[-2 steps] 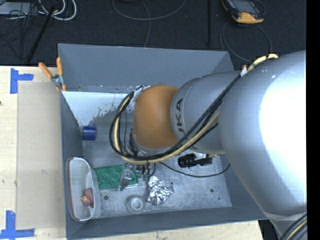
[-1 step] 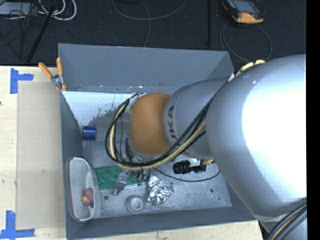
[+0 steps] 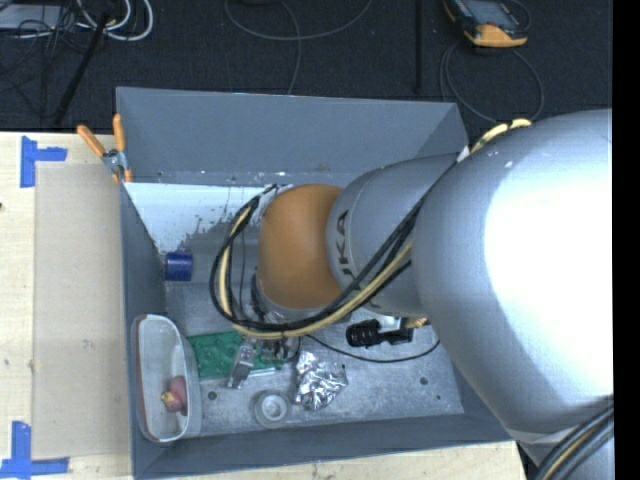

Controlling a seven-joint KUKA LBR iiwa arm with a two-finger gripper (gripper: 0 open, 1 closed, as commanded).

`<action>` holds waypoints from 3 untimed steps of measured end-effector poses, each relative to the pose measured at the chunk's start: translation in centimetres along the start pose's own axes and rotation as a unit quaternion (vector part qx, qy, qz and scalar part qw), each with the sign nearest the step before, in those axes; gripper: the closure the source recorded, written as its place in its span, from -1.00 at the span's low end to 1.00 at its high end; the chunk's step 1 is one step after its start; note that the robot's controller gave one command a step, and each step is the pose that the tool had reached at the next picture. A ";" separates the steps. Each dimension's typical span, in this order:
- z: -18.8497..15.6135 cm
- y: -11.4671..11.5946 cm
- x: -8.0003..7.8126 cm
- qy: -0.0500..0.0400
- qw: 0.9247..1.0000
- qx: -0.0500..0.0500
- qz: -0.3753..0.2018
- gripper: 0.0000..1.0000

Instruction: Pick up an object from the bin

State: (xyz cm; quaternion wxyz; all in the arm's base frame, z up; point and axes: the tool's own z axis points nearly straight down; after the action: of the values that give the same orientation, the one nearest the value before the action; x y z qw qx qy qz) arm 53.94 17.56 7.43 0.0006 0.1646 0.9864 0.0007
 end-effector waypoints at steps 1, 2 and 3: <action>-0.2 0.1 -0.3 -0.004 1.000 -0.002 0.001 1.00; -3.7 0.0 -0.4 0.000 1.000 0.000 0.002 1.00; -4.9 0.0 -0.4 0.001 1.000 0.000 0.003 1.00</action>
Offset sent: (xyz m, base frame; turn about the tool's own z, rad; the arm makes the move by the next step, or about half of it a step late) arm 0.0000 0.0000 0.0000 0.0000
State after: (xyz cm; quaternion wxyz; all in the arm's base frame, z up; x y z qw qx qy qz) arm 54.34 17.39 12.35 -0.0003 0.1671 0.9859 0.0005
